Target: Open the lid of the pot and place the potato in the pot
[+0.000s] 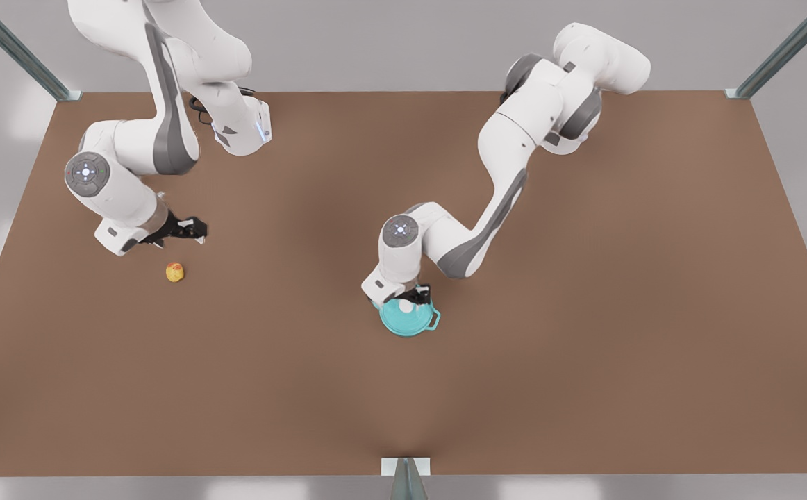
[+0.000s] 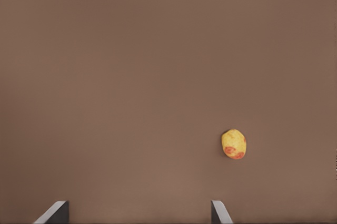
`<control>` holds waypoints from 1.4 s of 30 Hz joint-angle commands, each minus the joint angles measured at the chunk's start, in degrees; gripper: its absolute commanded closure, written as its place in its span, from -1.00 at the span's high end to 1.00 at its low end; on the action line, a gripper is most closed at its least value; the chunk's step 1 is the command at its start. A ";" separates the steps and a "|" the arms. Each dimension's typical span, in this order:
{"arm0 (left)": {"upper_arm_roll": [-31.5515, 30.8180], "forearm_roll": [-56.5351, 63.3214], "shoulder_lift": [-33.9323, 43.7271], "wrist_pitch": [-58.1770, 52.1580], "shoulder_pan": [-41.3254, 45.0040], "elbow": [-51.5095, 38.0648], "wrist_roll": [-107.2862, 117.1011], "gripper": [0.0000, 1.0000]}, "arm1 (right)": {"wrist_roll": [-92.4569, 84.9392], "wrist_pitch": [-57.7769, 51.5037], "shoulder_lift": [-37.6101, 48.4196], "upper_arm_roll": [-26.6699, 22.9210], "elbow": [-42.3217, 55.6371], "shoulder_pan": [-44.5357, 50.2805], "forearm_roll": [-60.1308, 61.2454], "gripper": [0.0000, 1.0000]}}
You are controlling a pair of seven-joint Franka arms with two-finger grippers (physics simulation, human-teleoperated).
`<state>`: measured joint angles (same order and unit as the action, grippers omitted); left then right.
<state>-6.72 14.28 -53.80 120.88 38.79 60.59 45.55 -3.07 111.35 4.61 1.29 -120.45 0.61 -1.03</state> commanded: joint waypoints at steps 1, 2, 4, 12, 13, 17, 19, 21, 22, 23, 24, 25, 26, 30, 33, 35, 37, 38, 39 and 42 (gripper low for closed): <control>0.04 1.54 0.01 -2.22 0.41 0.59 7.28 1.00 | 1.23 -3.86 -0.03 -0.24 0.74 -3.07 0.95 1.00; 0.04 1.63 -0.16 -2.22 0.32 0.59 6.40 1.00 | 1.05 -2.46 -0.91 -0.41 0.56 -3.25 1.30 1.00; 0.39 1.54 -1.56 -1.52 0.14 0.50 4.90 1.00 | 1.31 4.22 -4.08 -0.59 -0.84 -3.86 1.39 1.00; 0.48 1.54 -2.45 -0.73 -0.21 0.50 4.90 1.00 | 2.46 24.07 -7.50 -0.41 -10.86 -3.78 0.68 1.00; 0.48 1.63 -2.53 -0.73 -0.21 0.59 4.81 1.00 | 2.19 25.49 -9.00 -0.41 -10.86 -3.78 0.42 1.00; 0.48 1.54 -2.62 -0.73 -0.21 0.59 4.90 0.72 | -2.02 28.21 -12.42 0.03 -9.98 -2.73 0.42 1.00; 0.48 1.46 -2.53 -0.82 -0.21 0.50 4.90 0.25 | -3.87 29.45 -14.19 0.03 -9.46 -2.55 0.33 1.00; 0.48 1.46 -2.45 -0.82 -0.30 0.50 4.81 -0.15 | -5.63 29.45 -15.15 0.03 -9.02 -2.81 -1.95 1.00; 0.48 1.54 -2.36 -0.90 -0.30 0.50 4.73 -0.17 | -6.24 30.32 -15.15 0.03 -9.10 -2.90 -1.95 1.00; 0.48 1.54 -2.36 -1.17 -0.30 0.50 4.64 -0.22 | -7.21 30.41 -15.68 -0.06 -9.10 -3.16 -1.95 1.00; 0.48 1.46 -2.18 -1.43 -0.38 0.50 4.64 -0.22 | -7.83 30.41 -16.29 -0.32 -9.28 -3.25 -1.95 1.00; 0.57 1.46 -2.09 -1.52 -0.56 0.41 4.29 -0.22 | -8.62 30.41 -16.91 -0.41 -9.46 -4.04 -1.95 1.00; 0.57 1.37 -1.92 -1.52 -1.17 0.24 4.11 -0.22 | -10.02 30.41 -17.09 -0.41 -9.54 -4.13 -1.95 1.00; -0.05 0.67 -0.51 -5.03 -6.08 -1.00 -1.32 -0.22 | -13.10 30.41 -18.05 -0.67 -9.98 -4.66 -1.95 1.00; -2.24 -1.80 -0.07 -6.71 -19.80 -0.91 -22.16 -0.22 | -16.79 30.41 -17.79 -3.14 -11.21 -4.74 -1.95 1.00; -2.51 -3.29 -2.00 -5.48 -24.11 -0.73 -30.34 -0.22 | -18.28 30.41 -17.79 -3.49 -11.39 -5.89 -2.04 1.00; -2.42 -3.82 -5.61 0.41 -24.64 -0.73 -30.34 -0.20 | -18.90 30.50 -17.88 -3.49 -12.18 -6.06 -2.04 1.00; -2.33 -3.64 -7.02 2.43 -24.91 -0.47 -30.43 -0.20 | -19.51 30.50 -18.05 -3.49 -12.18 -6.32 -2.04 1.00; -2.33 -3.55 -7.28 2.52 -24.90 -0.47 -30.52 -0.17 | -20.57 30.50 -18.32 -3.49 -12.18 -7.29 -2.04 1.00; -2.25 -3.29 -7.11 2.70 -24.90 -0.64 -32.09 1.00 | -20.75 30.50 -20.51 -3.49 -12.18 -7.91 -2.04 1.00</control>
<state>-8.86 11.08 -60.92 120.96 13.91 60.00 33.62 -14.18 141.72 -15.47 -2.20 -132.71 -7.18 -3.18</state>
